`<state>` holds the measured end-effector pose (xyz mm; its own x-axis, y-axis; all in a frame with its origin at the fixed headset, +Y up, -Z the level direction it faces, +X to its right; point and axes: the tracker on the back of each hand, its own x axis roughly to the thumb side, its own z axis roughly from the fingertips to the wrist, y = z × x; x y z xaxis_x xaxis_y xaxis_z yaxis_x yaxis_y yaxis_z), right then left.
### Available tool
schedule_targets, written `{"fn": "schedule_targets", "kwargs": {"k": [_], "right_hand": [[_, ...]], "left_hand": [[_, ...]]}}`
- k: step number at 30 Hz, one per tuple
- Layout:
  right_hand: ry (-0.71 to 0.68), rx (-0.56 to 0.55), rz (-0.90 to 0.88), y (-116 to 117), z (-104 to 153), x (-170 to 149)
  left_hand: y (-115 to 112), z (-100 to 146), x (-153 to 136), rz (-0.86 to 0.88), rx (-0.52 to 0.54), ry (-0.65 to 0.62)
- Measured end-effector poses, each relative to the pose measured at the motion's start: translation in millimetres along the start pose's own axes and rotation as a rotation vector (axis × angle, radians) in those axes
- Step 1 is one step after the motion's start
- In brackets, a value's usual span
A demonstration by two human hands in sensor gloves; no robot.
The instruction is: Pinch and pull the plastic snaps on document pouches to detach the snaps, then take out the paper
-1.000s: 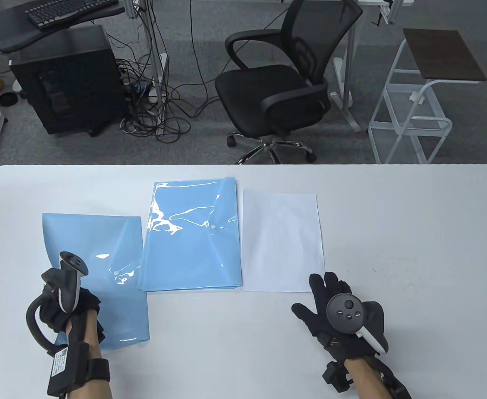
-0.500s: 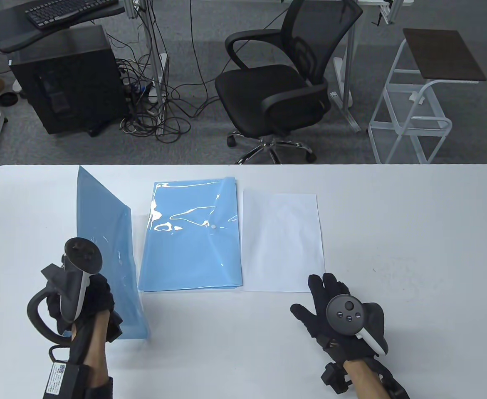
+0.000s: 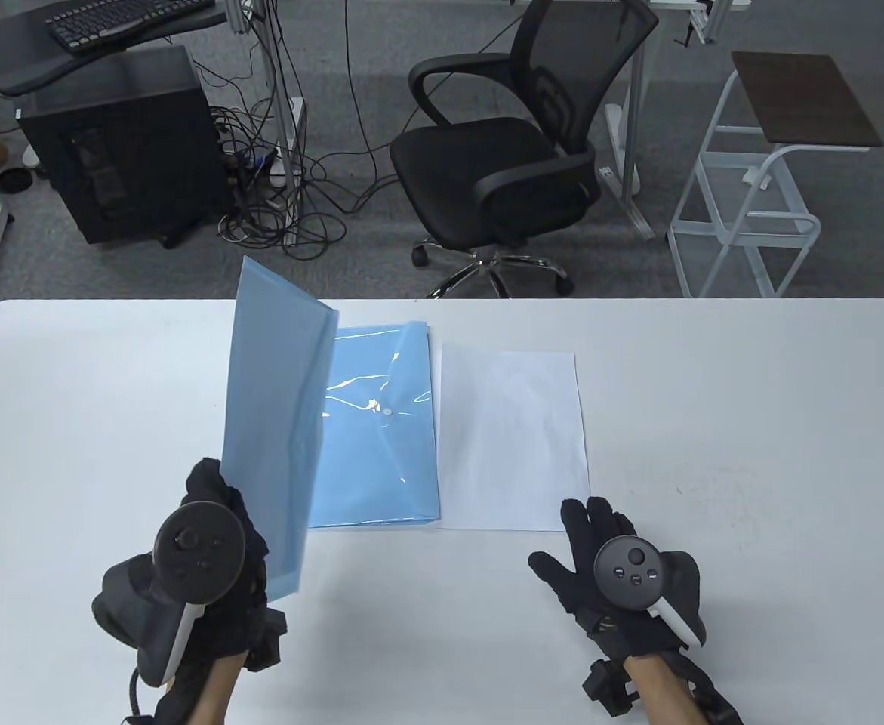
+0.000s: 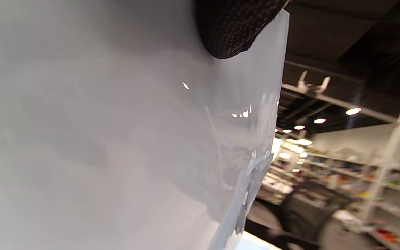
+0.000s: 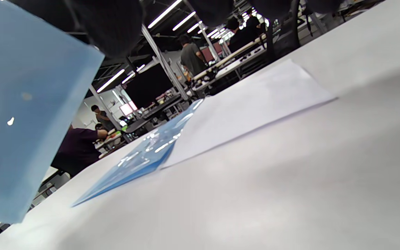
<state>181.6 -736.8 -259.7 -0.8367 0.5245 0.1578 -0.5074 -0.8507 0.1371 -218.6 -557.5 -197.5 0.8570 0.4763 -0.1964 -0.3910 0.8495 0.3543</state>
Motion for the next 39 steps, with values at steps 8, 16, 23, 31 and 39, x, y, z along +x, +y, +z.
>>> {"fn": "schedule_targets", "kwargs": {"k": [8,16,23,31,39], "right_hand": [[0.001,-0.010,-0.015,-3,2,-2],[0.006,-0.007,-0.022,-4,2,-3],[0.014,0.010,-0.014,0,0,-4],[0.020,0.035,0.008,7,-1,-5],[0.010,0.045,0.028,9,-2,0]], "left_hand": [[-55,0,-17,0.454,-0.311,0.000],[-119,1,-42,0.645,-0.514,0.097],[-173,6,-67,0.780,-0.683,0.204],[-214,15,-84,0.786,-0.802,0.326],[-228,19,-84,0.728,-0.836,0.360]]}}
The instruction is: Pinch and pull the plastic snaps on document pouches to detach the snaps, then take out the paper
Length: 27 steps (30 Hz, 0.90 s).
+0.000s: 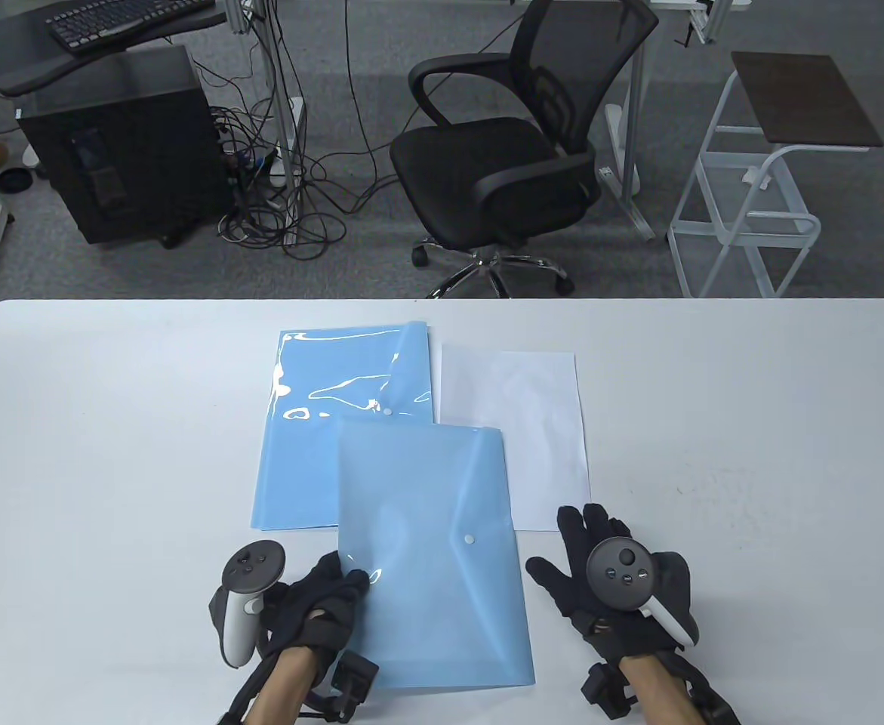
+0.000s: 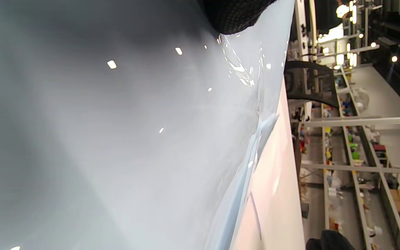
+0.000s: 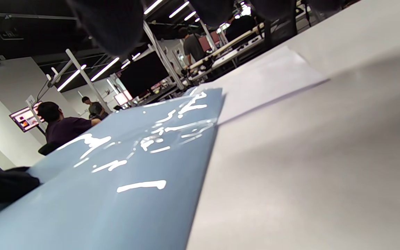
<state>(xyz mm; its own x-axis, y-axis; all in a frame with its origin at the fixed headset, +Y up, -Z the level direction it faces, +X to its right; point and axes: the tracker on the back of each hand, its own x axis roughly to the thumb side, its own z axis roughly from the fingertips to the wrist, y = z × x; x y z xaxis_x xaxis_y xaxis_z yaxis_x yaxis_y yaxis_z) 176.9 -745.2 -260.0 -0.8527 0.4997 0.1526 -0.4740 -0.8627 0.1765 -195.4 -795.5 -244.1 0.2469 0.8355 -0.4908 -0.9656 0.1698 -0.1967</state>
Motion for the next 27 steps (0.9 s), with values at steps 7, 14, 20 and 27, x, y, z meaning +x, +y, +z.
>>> {"fn": "schedule_targets", "kwargs": {"k": [7,14,20,27], "right_hand": [[-0.053,0.062,0.014,2,-4,21],[-0.084,0.168,0.149,16,-19,57],[-0.076,0.250,0.260,35,-35,77],[-0.035,0.311,0.405,63,-58,85]], "left_hand": [[0,-2,-2,-0.077,0.030,0.029],[-1,-2,0,-0.123,0.038,0.026],[-2,-2,0,-0.139,0.043,0.024],[-4,-1,2,-0.164,0.048,0.017]]}}
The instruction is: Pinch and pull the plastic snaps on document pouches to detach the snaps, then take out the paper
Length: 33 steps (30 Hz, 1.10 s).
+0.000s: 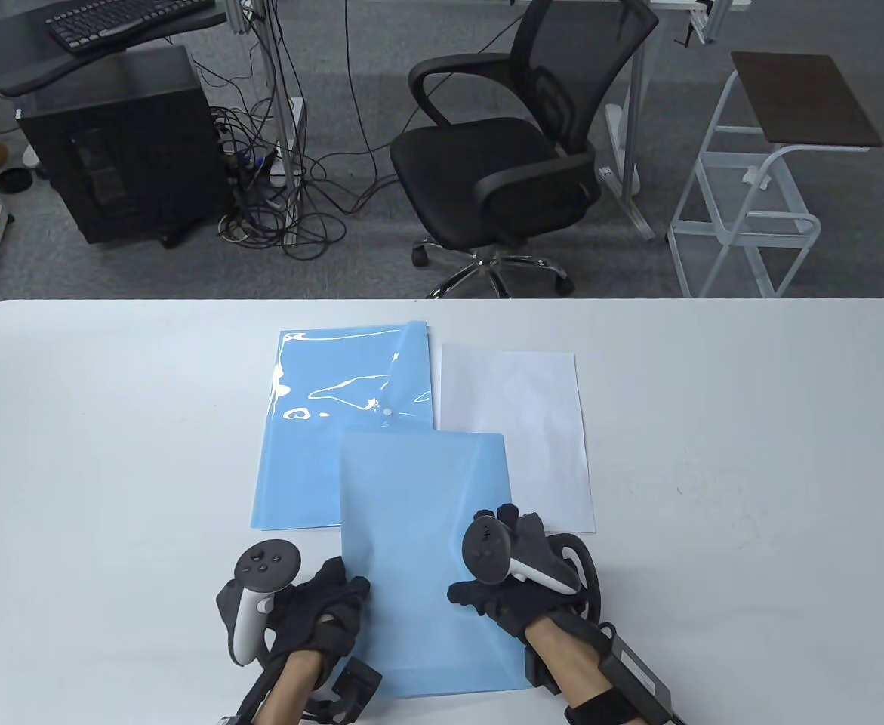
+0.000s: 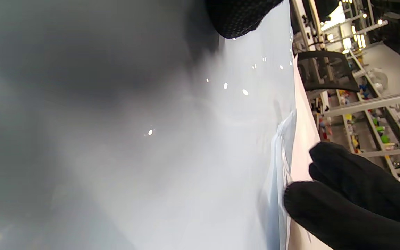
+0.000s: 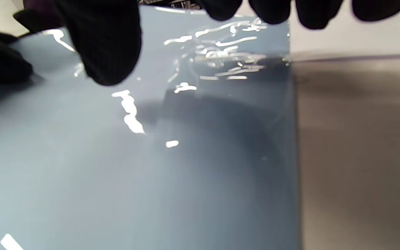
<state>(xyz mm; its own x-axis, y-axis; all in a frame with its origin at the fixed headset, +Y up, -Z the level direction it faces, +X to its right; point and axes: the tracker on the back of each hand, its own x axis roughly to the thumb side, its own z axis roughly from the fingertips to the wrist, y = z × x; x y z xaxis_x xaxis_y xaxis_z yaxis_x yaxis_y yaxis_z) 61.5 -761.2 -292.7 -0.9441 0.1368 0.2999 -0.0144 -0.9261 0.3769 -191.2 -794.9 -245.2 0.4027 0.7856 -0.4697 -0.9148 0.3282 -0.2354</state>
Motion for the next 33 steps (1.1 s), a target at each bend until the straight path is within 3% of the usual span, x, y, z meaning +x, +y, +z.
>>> {"fn": "schedule_targets", "kwargs": {"k": [8,17,22,28,33], "right_hand": [[-0.003,0.044,0.065,10,-21,17],[0.014,-0.013,0.208,8,-28,29],[-0.001,0.206,0.156,6,-31,36],[0.002,0.148,0.203,8,-30,36],[0.006,0.054,0.427,21,-33,54]], "left_hand": [[1,-1,1,-0.019,-0.007,0.000],[1,-1,2,-0.038,-0.002,0.003],[2,-1,2,-0.045,0.003,0.008],[2,-1,2,-0.048,0.006,0.010],[1,-1,3,-0.058,0.014,0.010]]}}
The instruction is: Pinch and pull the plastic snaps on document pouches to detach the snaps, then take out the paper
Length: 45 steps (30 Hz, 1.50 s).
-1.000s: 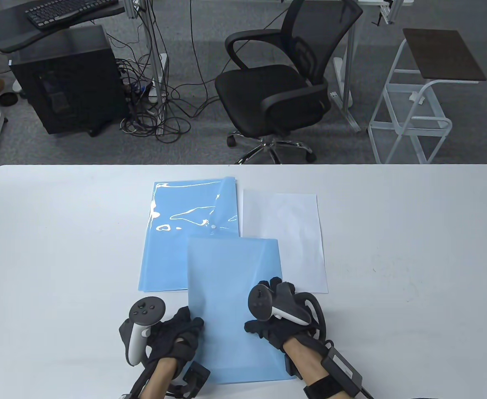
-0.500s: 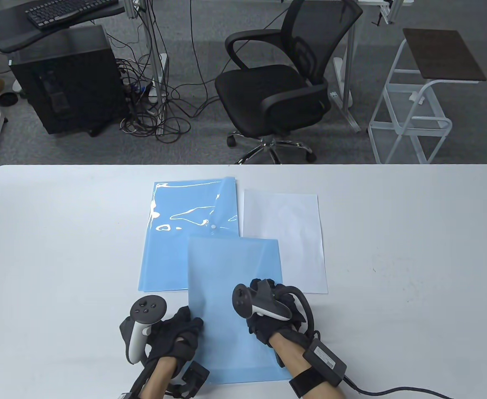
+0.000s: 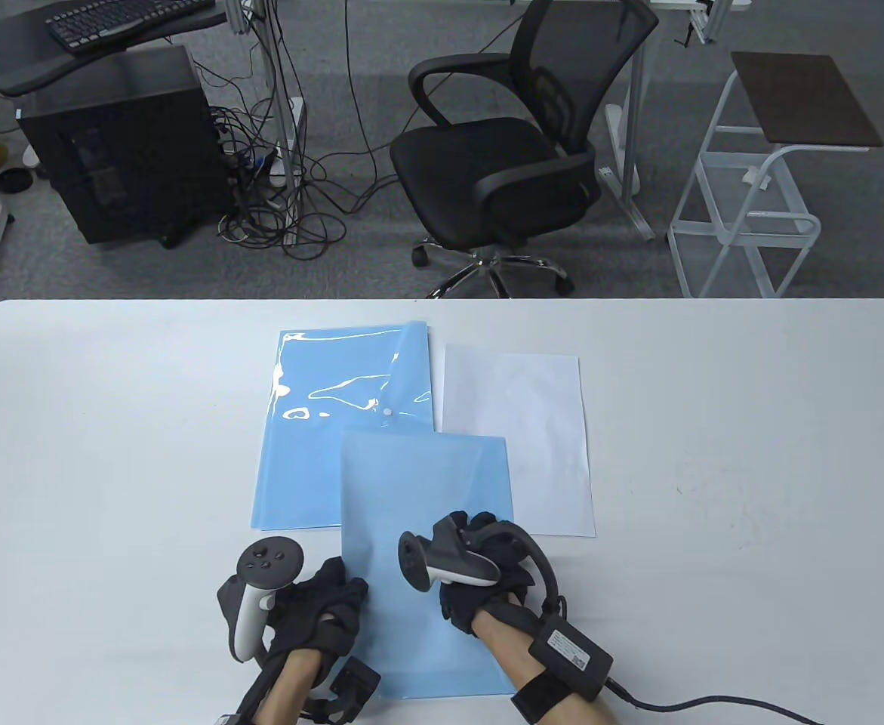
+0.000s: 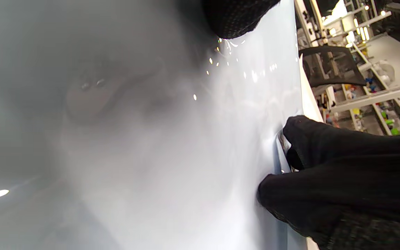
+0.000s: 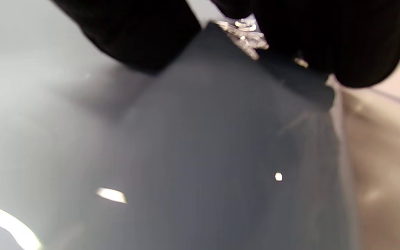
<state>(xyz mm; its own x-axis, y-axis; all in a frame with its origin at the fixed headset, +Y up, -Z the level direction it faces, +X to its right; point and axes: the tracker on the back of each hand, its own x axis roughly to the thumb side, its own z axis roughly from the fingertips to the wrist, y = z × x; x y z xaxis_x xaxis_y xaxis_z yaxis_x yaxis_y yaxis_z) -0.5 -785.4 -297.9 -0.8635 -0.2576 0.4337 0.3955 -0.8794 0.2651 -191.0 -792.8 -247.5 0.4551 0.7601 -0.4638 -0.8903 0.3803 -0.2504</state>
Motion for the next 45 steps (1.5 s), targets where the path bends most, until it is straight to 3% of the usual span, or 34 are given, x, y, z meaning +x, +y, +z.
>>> {"fn": "schedule_targets", "kwargs": {"k": [7,22,24,30,35,40,45], "right_hand": [[0.051,-0.135,0.055,-1,-4,0],[0.060,-0.167,-0.004,-5,-12,-6],[0.112,-0.230,0.053,-3,-14,-12],[0.107,-0.178,-0.036,-5,-13,-16],[0.133,-0.239,-0.173,-17,5,-44],[0.139,-0.324,-0.033,-28,35,-63],[0.026,-0.273,0.150,-24,49,-62]], "left_hand": [[0,0,0,-0.008,0.003,-0.001],[-1,0,2,-0.034,0.014,0.008],[-1,0,1,-0.055,0.014,0.000],[-1,1,3,-0.057,0.027,0.010],[-2,1,3,-0.060,0.030,0.008],[-1,1,2,-0.040,0.019,0.013],[-1,2,2,-0.034,0.016,0.013]]}}
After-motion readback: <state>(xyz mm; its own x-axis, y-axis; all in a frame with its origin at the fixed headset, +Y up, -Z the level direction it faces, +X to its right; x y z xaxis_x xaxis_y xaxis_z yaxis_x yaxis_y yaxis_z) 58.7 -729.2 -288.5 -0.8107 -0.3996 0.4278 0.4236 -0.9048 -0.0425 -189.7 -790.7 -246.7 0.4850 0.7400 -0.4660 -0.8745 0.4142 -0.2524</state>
